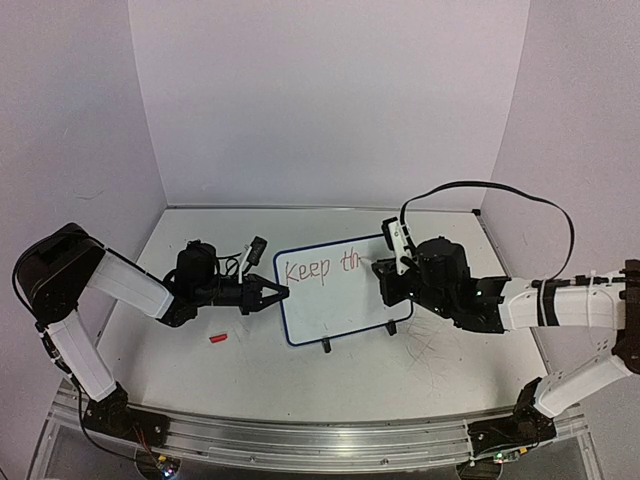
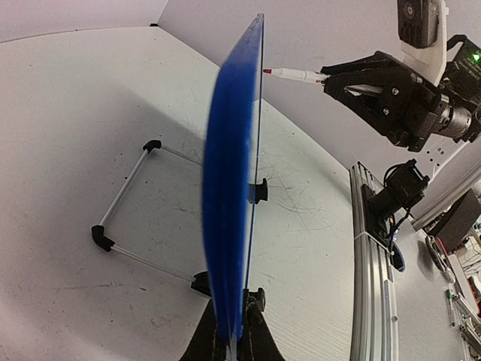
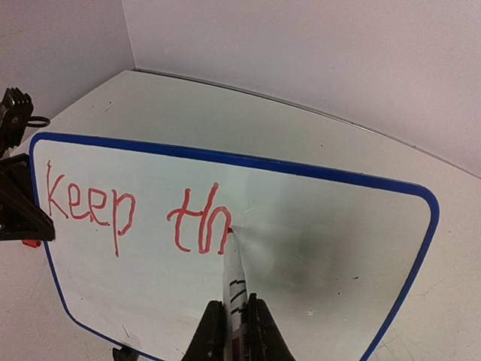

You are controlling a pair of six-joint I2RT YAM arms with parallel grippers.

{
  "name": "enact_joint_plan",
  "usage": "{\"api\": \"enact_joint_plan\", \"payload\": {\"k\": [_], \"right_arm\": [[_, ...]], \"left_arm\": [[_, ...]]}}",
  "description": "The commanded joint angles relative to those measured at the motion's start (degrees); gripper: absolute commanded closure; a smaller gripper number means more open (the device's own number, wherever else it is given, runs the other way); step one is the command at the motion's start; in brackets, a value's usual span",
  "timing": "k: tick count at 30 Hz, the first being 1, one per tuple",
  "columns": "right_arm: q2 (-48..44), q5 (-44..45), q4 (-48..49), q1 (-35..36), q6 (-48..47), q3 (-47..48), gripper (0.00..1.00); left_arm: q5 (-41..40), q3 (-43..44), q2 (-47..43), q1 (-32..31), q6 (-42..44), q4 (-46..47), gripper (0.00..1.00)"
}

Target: Write a sentence on the whiteboard

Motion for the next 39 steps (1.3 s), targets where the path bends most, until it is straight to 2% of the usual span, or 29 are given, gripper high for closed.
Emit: {"api": "enact_joint_plan", "payload": {"k": [1,18,25,39], "right_arm": [[1.1,1.1,1.2,0.0,0.2,1.4,1.00],[0.1,7.8,-0.7,0.0,2.1,0.9,1.00],[0.5,8.7,1.6,0.0,2.2,0.9,1.00],[2.6,4.7,3.5,0.0,1.4,1.8,1.00]], "left_arm": [[-4.8,0.6,-0.4,0.4,2.7,-4.3,1.00],[-4.7,0.9,0.1,0.4,2.6,-4.5,1.00],[-4.7,0.9,0.1,0.4,2.6,-4.6,1.00],[-4.7,0.9,-0.3,0.4,2.9,-4.8,1.00]]}}
